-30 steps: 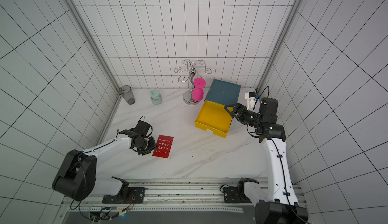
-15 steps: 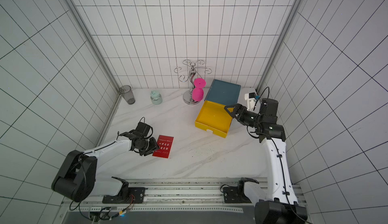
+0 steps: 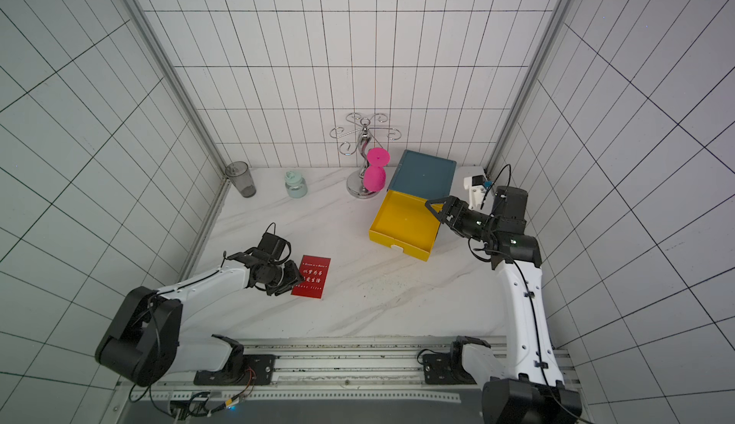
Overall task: Take the postcards out of the drawer
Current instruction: Place the postcard at the center of the board.
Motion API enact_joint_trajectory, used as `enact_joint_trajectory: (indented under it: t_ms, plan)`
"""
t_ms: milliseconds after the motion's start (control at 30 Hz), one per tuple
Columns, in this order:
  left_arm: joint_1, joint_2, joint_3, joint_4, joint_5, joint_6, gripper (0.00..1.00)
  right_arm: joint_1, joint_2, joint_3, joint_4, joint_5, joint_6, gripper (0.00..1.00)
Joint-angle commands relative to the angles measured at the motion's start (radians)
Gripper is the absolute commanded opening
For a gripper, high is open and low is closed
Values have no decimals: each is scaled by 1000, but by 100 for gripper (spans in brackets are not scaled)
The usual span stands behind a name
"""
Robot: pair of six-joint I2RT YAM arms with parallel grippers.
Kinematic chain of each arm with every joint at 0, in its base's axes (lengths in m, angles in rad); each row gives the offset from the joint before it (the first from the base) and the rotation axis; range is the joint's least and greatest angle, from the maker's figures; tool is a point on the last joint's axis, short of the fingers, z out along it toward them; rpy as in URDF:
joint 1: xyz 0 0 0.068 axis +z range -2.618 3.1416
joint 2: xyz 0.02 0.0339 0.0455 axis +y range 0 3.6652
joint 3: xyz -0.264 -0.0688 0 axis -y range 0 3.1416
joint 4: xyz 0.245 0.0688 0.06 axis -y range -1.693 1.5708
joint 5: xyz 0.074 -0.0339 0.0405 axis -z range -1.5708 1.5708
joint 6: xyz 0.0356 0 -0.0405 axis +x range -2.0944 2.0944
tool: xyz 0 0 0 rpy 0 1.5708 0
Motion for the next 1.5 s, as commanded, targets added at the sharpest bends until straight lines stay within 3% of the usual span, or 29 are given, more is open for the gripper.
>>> enact_joint_trajectory:
  t_ms: [0, 833, 1167, 1467]
  plan:
    - [-6, -16, -18, -6, 0, -15, 48, -12, 4, -7, -4, -16, -12, 77]
    - [-38, 1, -35, 20, 24, -40, 48, -19, 5, -9, -3, -15, -9, 77]
    - [-37, -116, 193, -141, -63, 52, 49, -45, 5, 101, -52, 46, -28, 77]
    - [-116, -114, 385, -59, -29, 276, 52, -84, 142, 306, -145, 305, -62, 76]
